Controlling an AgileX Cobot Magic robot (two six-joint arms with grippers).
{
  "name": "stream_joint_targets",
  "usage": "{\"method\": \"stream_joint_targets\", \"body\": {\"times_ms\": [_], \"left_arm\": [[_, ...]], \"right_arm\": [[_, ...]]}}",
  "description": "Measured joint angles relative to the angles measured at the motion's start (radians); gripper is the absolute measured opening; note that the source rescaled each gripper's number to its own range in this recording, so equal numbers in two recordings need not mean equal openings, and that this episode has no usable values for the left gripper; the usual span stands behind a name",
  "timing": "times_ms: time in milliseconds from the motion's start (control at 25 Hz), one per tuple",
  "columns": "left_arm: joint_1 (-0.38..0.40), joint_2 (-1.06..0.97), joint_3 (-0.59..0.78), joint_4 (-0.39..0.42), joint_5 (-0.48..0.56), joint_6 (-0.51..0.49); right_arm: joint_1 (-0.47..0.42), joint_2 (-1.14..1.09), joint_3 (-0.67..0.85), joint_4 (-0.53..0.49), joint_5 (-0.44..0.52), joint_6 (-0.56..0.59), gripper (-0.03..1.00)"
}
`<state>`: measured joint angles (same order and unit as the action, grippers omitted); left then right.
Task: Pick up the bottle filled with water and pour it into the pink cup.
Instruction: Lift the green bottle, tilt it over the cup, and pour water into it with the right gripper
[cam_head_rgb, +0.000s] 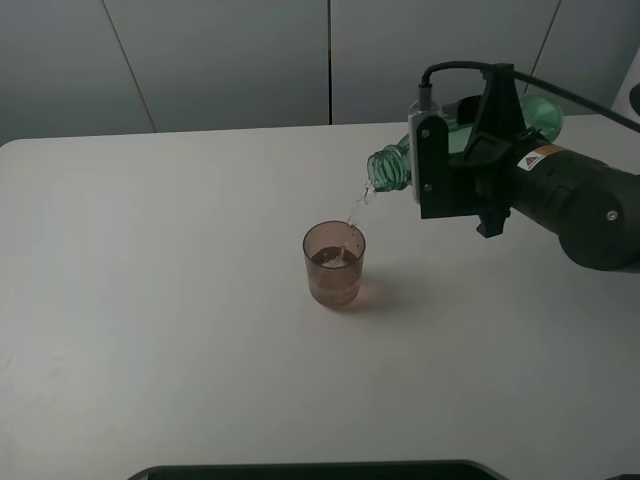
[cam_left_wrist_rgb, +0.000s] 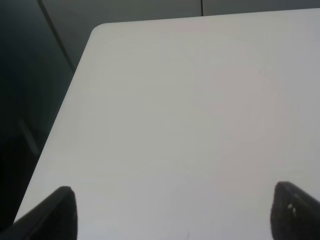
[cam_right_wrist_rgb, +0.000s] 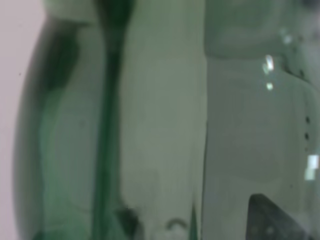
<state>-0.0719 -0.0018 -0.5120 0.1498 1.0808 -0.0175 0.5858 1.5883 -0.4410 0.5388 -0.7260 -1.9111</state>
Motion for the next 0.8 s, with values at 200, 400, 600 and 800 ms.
{"method": "stream_joint_targets", "body": {"times_ms": [200, 400, 600, 800], "left_arm": [[0.0, 0.0, 0.0, 0.0, 0.0, 0.0], [0.0, 0.0, 0.0, 0.0, 0.0, 0.0], [0.0, 0.0, 0.0, 0.0, 0.0, 0.0], [0.0, 0.0, 0.0, 0.0, 0.0, 0.0]], "right_arm": [[0.0, 0.0, 0.0, 0.0, -0.001, -0.004, 0.0], [0.0, 0.0, 0.0, 0.0, -0.001, -0.013, 0.0], [0.0, 0.0, 0.0, 0.0, -0.001, -0.021, 0.0], [0.0, 0.0, 0.0, 0.0, -0.002, -0.029, 0.0]]}}
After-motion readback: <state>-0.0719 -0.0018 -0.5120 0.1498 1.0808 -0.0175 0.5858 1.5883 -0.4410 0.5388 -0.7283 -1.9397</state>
